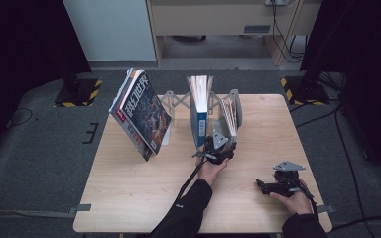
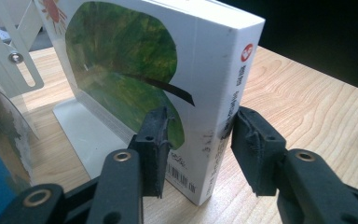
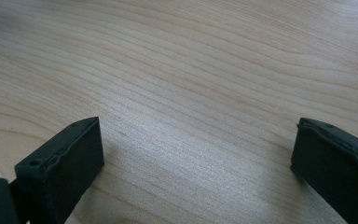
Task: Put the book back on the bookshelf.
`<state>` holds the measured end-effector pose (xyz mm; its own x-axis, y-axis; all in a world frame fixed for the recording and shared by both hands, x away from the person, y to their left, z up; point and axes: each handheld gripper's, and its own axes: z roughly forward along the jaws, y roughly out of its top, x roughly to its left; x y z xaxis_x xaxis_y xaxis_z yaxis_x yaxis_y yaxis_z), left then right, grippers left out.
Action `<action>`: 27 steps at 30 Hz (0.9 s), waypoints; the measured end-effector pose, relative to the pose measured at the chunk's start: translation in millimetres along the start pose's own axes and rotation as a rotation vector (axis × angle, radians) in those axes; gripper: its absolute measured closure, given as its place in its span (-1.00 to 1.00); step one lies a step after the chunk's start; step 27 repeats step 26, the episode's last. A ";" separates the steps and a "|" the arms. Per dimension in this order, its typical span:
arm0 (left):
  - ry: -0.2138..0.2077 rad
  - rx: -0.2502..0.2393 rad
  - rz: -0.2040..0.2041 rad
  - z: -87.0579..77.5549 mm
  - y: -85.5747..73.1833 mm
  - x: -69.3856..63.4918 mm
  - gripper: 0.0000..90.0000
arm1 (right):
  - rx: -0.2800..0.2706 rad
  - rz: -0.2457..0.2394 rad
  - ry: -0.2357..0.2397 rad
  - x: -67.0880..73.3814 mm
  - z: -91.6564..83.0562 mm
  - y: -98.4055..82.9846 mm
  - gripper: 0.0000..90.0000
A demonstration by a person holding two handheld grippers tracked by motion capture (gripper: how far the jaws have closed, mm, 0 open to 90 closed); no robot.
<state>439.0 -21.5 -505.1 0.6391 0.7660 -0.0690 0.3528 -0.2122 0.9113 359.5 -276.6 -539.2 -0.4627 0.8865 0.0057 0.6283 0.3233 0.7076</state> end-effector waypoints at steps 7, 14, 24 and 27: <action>-0.026 0.044 0.036 -9.4 -0.6 -2.1 0.09 | 0.000 -0.001 0.000 0.0 0.0 0.0 -0.94; -0.106 0.072 0.047 -41.6 1.3 -1.3 -0.05 | 0.000 -0.001 0.000 0.0 0.0 0.0 -0.94; -0.149 0.188 0.133 -85.1 -19.7 7.4 -0.24 | -0.001 -0.001 0.000 0.0 0.0 0.0 -0.94; -0.167 0.229 0.140 -92.0 -27.2 14.1 -0.29 | -0.001 -0.001 0.000 0.0 0.0 0.0 -0.94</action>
